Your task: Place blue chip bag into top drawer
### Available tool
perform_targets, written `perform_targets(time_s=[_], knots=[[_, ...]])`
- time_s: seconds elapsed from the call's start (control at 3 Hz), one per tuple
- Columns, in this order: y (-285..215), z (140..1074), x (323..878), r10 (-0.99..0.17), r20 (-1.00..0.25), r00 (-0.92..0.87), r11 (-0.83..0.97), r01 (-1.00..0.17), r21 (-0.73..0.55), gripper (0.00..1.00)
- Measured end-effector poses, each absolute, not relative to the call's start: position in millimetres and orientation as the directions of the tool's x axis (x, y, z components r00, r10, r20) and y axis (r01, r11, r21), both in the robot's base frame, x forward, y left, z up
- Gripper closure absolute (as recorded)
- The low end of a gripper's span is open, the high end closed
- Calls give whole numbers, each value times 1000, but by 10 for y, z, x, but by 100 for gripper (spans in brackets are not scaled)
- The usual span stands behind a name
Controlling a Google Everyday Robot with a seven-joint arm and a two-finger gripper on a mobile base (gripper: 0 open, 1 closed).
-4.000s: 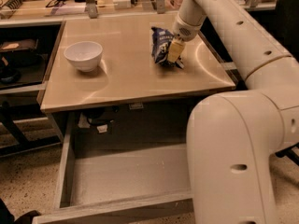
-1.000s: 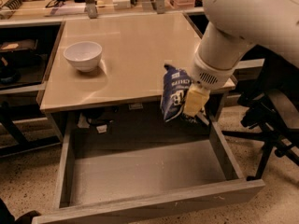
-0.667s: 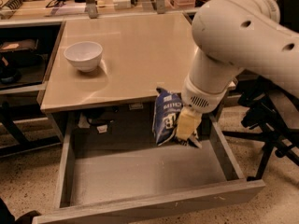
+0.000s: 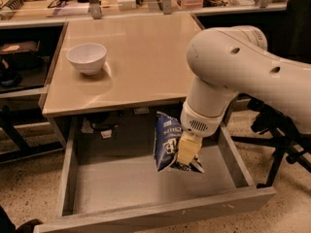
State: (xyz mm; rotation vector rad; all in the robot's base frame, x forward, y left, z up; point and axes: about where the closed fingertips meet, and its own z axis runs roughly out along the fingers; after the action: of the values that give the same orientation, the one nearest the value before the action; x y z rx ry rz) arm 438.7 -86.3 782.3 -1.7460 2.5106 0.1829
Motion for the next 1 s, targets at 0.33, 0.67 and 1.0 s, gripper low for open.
perform_targets(time_s=[0.33,0.67,1.0], knots=[[-795,7642,4313,-924,-126,-360,354,-933,70,100],[-573,7131,4299,-914,-121,-387,373,-920,117,100],[-397,6781,4375,-909,-131,-397,378,-914,148,100]])
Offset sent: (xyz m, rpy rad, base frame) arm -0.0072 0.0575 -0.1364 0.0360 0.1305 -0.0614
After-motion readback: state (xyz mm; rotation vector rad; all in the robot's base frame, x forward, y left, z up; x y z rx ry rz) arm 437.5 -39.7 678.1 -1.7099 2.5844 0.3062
